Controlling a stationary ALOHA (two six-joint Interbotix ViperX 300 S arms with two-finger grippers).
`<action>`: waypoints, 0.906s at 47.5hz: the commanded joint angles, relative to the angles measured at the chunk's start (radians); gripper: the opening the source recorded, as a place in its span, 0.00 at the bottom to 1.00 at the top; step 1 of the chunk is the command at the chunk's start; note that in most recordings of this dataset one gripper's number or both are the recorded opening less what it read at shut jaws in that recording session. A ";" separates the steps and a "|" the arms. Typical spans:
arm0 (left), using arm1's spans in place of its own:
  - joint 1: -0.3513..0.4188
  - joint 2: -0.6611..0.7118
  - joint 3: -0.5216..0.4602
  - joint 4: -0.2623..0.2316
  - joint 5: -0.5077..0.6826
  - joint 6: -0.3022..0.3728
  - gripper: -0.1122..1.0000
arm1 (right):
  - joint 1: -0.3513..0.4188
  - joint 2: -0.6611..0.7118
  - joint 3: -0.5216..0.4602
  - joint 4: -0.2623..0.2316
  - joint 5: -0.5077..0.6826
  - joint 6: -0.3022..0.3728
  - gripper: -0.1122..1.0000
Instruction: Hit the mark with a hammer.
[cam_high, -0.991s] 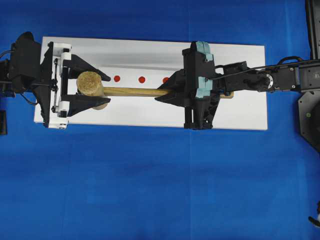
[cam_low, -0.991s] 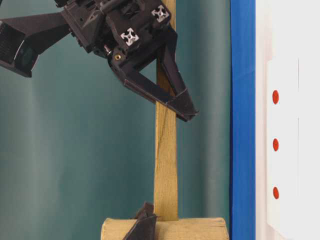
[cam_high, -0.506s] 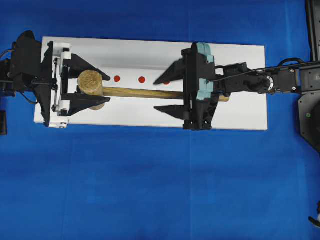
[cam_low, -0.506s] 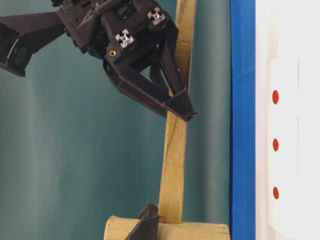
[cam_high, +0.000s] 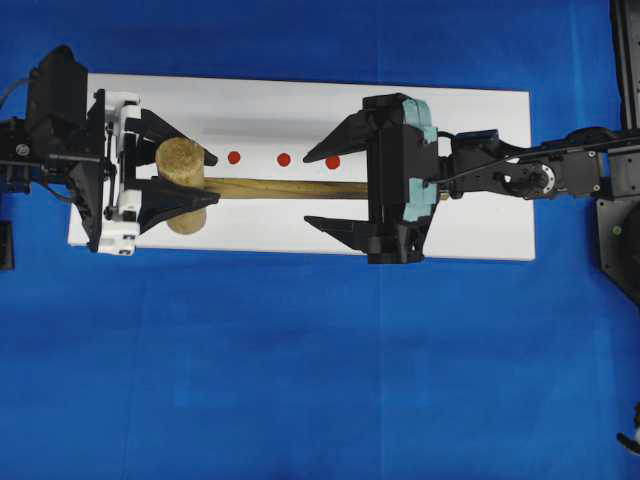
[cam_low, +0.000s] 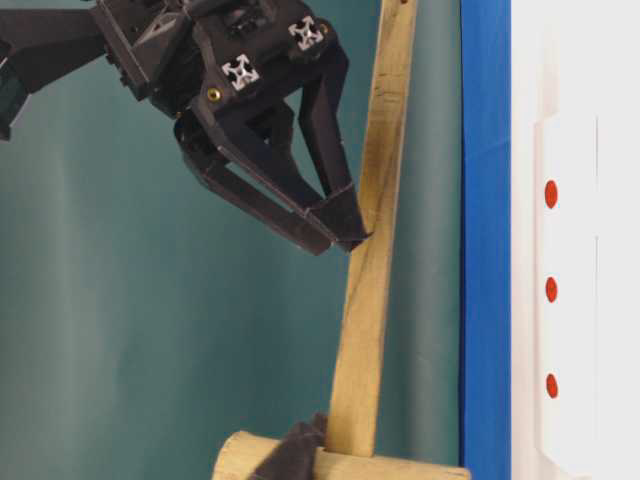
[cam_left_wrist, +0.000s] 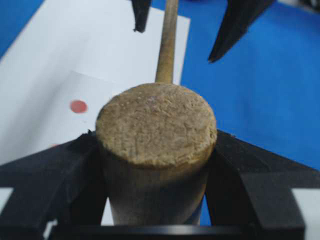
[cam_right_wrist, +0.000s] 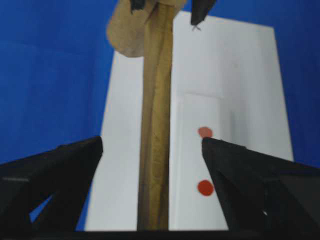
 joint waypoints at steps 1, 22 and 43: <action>0.003 -0.026 -0.035 -0.003 -0.008 -0.117 0.51 | 0.002 -0.021 -0.015 -0.026 -0.009 -0.003 0.93; -0.025 -0.035 -0.035 0.000 0.002 -0.723 0.51 | 0.002 0.003 -0.015 -0.043 -0.012 -0.043 0.93; -0.048 -0.034 -0.043 0.002 -0.006 -0.808 0.51 | 0.002 0.015 -0.015 -0.043 -0.020 -0.054 0.93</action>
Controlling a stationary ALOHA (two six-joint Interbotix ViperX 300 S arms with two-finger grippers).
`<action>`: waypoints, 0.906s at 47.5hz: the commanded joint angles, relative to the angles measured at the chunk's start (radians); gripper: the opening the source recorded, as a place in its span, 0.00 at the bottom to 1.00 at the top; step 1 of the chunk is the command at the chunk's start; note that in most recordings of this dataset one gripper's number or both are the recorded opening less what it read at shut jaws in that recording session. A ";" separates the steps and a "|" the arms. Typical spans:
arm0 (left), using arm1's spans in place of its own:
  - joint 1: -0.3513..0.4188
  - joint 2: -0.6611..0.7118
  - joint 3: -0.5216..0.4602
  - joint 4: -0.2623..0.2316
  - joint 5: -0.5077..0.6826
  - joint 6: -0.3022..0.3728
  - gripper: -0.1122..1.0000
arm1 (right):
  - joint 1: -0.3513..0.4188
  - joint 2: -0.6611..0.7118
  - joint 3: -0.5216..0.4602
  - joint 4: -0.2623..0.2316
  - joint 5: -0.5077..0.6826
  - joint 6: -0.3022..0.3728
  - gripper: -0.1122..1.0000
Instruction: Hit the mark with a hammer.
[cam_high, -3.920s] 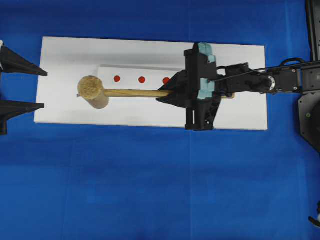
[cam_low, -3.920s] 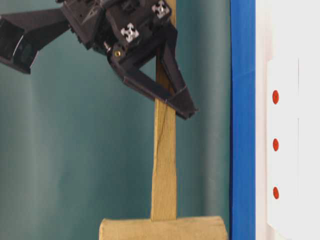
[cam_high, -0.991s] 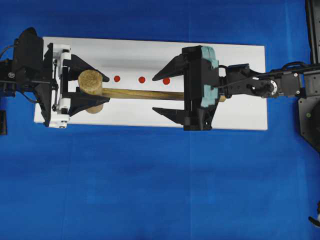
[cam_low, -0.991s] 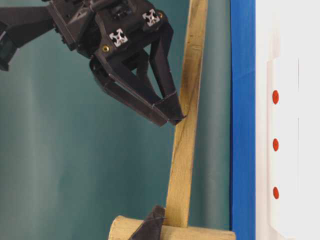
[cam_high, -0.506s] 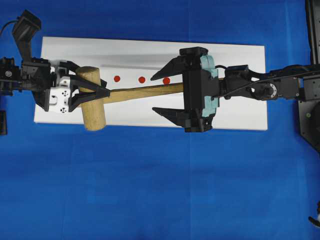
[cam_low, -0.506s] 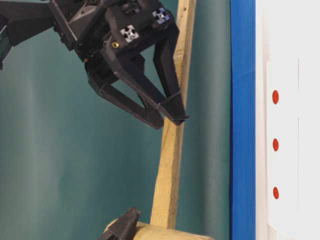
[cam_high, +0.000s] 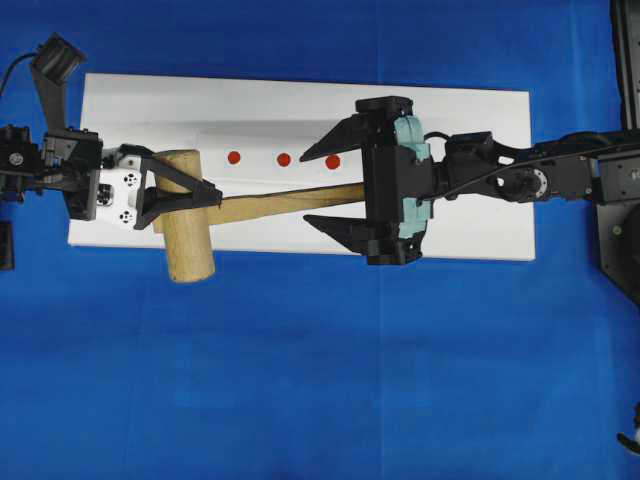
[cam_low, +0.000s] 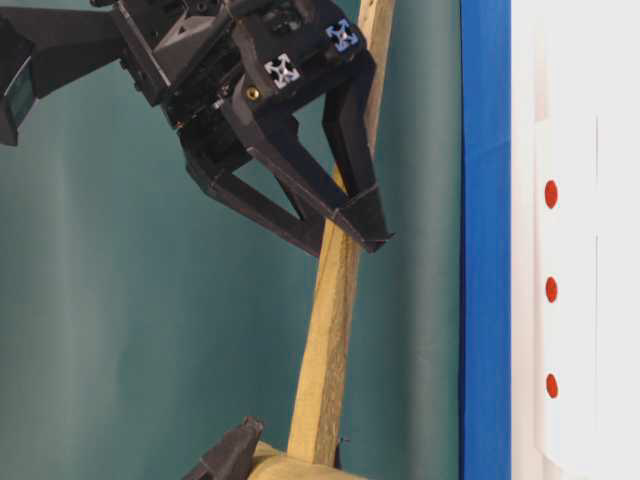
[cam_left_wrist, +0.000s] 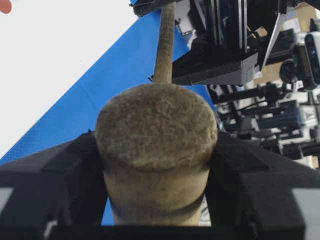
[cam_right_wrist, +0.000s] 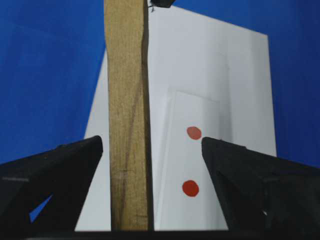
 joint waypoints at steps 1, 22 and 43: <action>-0.002 -0.018 -0.031 0.003 -0.015 -0.002 0.51 | 0.003 -0.006 -0.015 -0.002 -0.008 -0.002 0.93; -0.003 -0.017 -0.032 0.006 -0.006 0.021 0.51 | 0.003 -0.008 -0.015 -0.002 0.005 -0.011 0.18; 0.012 -0.015 -0.035 0.003 0.002 0.048 0.51 | 0.005 -0.008 -0.017 -0.002 0.005 -0.008 0.18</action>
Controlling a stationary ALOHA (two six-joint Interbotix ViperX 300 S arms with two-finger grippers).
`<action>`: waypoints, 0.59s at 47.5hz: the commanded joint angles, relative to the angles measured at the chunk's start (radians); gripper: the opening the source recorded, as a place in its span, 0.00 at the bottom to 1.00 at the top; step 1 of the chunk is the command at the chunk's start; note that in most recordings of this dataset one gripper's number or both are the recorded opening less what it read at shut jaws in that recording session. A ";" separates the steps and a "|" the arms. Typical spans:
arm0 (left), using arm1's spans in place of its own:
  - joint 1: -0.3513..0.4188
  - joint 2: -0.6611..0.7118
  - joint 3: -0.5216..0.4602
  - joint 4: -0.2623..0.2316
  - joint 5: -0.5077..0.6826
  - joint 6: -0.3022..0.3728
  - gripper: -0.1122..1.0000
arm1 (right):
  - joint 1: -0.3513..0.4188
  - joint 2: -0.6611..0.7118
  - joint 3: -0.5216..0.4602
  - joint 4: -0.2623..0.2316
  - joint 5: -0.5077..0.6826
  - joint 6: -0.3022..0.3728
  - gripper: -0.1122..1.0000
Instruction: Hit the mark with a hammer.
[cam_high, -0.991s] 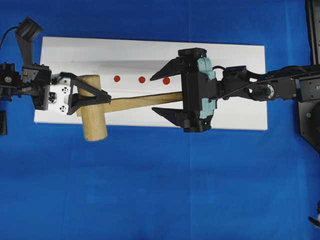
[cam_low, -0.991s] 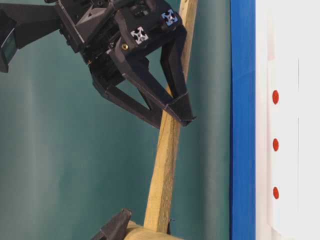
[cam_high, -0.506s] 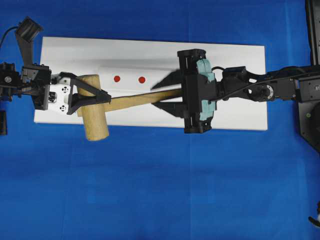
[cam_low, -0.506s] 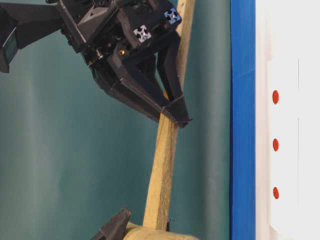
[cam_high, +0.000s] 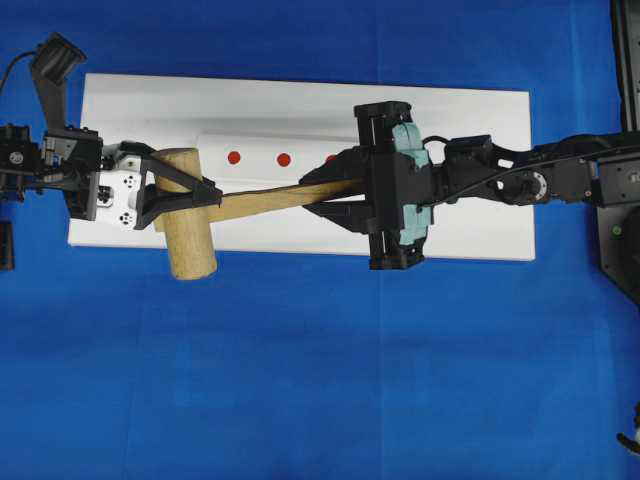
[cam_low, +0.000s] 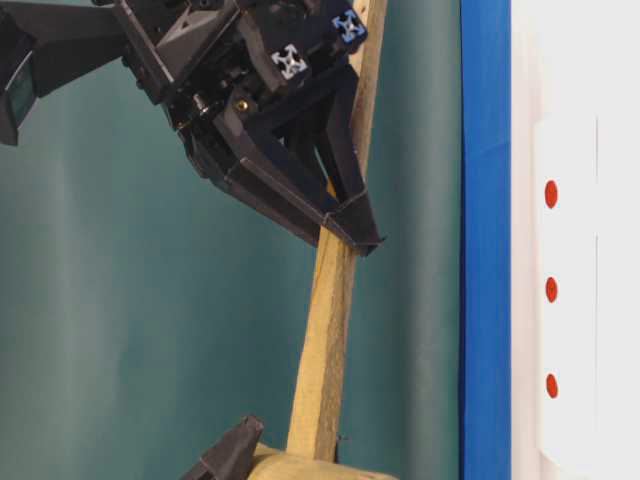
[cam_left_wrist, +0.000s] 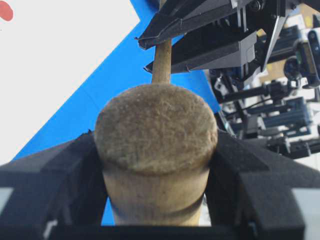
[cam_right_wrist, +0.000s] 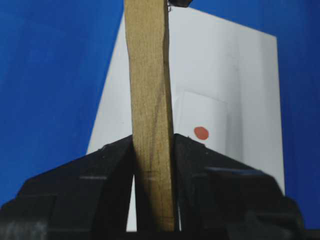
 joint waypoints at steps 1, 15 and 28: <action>0.009 -0.014 -0.034 0.000 -0.005 0.003 0.51 | -0.002 -0.009 -0.017 -0.002 -0.003 0.005 0.18; 0.029 -0.012 -0.035 0.003 0.038 0.037 0.63 | 0.002 -0.009 -0.017 -0.002 0.008 0.006 0.18; 0.028 -0.014 -0.035 0.002 0.040 0.038 0.91 | 0.002 -0.009 -0.017 0.002 0.008 0.014 0.18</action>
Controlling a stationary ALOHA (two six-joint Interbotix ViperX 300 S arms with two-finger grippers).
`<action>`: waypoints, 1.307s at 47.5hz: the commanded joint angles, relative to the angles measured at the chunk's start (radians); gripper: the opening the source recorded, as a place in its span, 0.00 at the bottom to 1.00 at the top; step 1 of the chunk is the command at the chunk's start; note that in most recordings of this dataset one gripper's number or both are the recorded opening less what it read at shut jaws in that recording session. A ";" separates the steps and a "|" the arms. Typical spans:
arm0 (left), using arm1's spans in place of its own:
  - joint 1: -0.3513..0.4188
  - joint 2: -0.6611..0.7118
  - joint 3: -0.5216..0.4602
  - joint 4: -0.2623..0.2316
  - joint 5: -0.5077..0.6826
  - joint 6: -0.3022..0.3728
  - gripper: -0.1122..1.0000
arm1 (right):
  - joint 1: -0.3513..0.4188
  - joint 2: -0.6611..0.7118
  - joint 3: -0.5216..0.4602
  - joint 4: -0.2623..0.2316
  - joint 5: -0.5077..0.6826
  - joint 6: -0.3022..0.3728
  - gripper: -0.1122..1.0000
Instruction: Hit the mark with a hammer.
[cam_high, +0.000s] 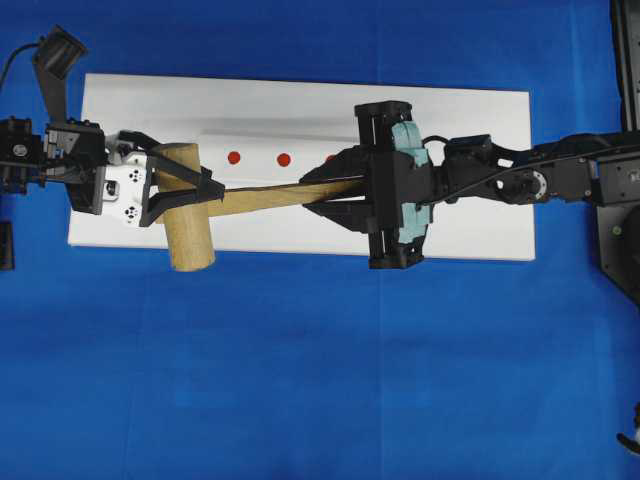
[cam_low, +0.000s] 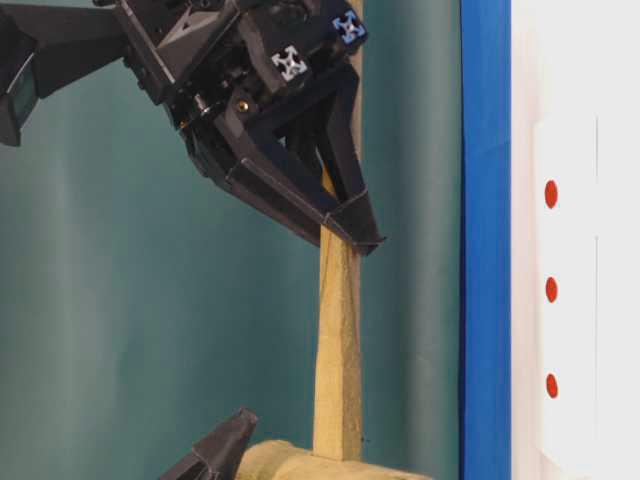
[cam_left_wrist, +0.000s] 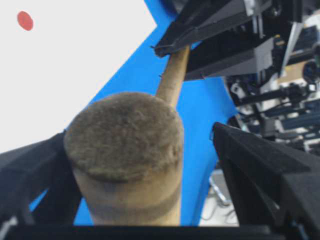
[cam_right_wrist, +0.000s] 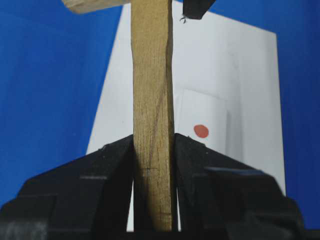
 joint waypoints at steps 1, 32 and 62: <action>0.000 -0.015 -0.025 0.003 -0.006 0.003 0.91 | 0.002 -0.009 -0.017 0.002 -0.003 0.005 0.18; -0.005 -0.153 0.067 0.003 0.129 0.003 0.91 | 0.002 -0.101 0.063 0.057 -0.005 0.011 0.18; 0.000 -0.242 0.103 0.012 0.201 0.091 0.90 | 0.009 -0.117 0.080 0.133 -0.009 0.012 0.18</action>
